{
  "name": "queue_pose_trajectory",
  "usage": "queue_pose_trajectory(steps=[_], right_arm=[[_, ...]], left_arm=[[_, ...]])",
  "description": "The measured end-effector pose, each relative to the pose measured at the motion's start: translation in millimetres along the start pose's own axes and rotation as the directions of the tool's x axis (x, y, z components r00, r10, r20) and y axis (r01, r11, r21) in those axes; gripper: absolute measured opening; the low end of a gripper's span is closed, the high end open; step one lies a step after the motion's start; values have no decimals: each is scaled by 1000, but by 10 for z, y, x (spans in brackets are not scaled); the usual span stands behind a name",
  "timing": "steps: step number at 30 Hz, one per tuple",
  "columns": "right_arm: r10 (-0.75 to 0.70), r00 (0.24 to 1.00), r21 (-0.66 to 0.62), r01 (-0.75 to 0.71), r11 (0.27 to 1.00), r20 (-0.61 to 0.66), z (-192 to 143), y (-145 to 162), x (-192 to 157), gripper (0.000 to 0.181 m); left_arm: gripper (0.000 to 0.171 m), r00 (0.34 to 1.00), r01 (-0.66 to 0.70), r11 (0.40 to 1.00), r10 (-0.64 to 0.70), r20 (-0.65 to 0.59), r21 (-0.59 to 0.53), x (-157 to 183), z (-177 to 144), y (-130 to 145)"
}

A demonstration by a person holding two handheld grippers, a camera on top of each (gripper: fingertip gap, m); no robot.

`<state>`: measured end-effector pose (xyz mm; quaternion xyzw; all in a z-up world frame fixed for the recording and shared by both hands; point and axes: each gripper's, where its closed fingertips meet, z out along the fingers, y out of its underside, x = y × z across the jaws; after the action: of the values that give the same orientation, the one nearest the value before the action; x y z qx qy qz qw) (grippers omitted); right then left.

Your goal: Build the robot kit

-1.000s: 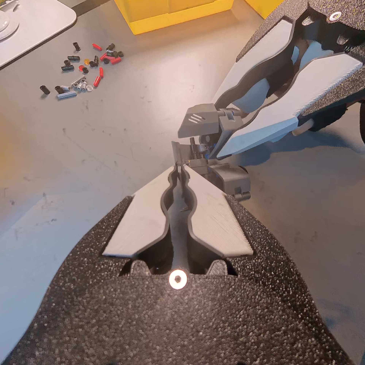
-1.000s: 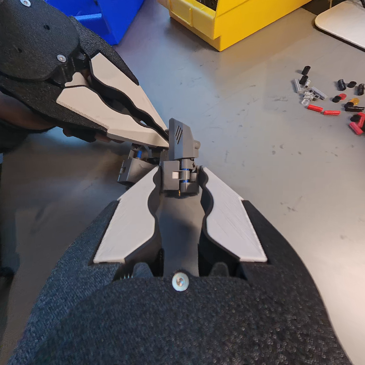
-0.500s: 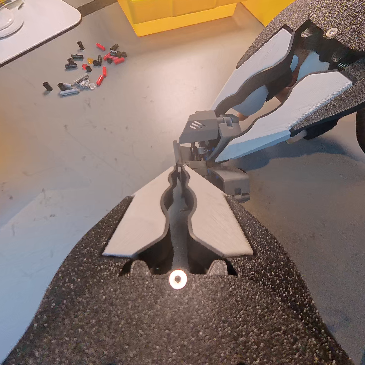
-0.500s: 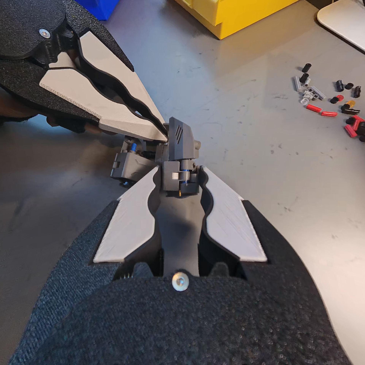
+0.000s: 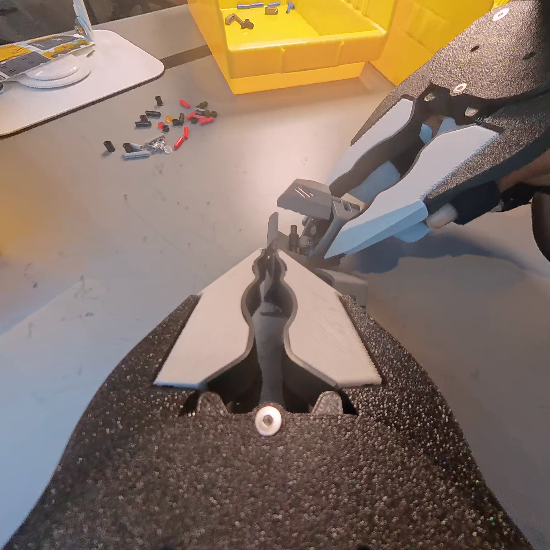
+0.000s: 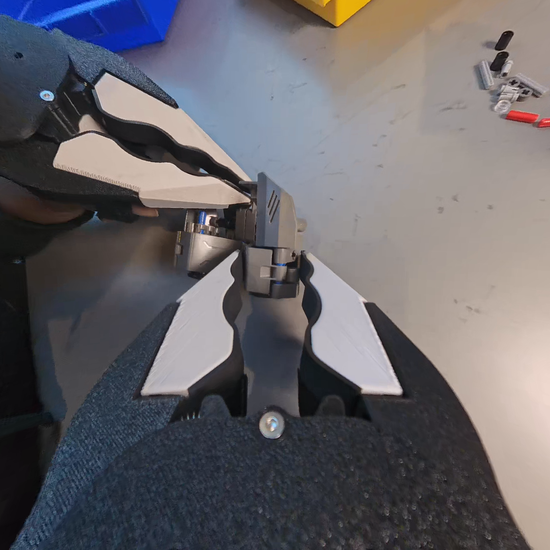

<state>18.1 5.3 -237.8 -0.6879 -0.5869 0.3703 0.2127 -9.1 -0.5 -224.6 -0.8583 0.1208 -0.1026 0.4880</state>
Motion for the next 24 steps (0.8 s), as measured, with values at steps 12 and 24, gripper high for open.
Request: queue_pose_trajectory(steps=[12,24], right_arm=[[-40,999,-9,40,999,-11,16,47,-5,35],[-43,999,-13,43,999,-18,6,62,-16,35]], left_arm=[[17,890,297,939,-337,-307,-173,71,14,149],[15,965,67,973,-119,-234,-219,125,60,251]])
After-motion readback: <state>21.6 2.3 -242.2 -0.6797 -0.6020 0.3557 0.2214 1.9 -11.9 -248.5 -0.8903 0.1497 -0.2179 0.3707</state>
